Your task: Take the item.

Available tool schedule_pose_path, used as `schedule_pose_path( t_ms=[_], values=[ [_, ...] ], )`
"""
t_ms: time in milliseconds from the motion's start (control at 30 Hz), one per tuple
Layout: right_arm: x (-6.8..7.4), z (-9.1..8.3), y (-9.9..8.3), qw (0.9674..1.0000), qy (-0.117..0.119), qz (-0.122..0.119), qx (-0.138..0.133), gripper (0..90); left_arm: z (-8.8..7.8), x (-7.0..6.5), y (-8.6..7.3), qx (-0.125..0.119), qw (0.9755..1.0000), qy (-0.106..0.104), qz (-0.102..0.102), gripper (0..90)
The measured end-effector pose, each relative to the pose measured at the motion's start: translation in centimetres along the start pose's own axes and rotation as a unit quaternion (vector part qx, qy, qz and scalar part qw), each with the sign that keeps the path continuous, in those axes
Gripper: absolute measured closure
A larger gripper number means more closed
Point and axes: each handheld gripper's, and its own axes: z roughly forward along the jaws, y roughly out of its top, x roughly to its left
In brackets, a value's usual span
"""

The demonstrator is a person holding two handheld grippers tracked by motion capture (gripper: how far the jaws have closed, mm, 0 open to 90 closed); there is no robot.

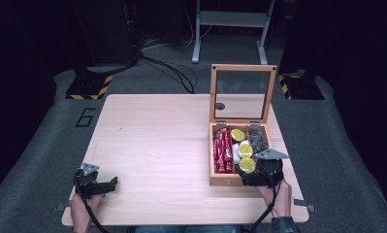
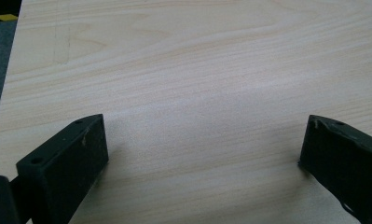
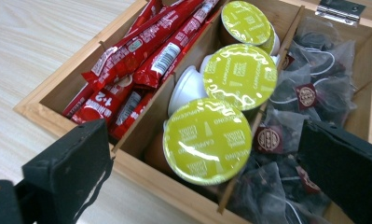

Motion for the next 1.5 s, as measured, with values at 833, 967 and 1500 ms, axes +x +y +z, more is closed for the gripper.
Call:
schedule_pose_path(
  t_ms=[833,967,1500],
  values=[
    [1.5,2.3,0.3,0.9974,-0.061,-0.014,0.036,30.2,0.0,0.0,0.0,-0.003,1.0,0.002,-0.001,0.6],
    [1.7,2.5,0.2,0.9965,-0.072,-0.023,0.034,34.4,0.0,0.0,0.0,0.0,1.0,0.0,0.0,0.6],
    [1.6,2.2,0.2,0.9973,-0.066,-0.02,0.026,37.2,0.0,0.0,0.0,0.0,1.0,0.0,0.0,0.6]
  ],
)
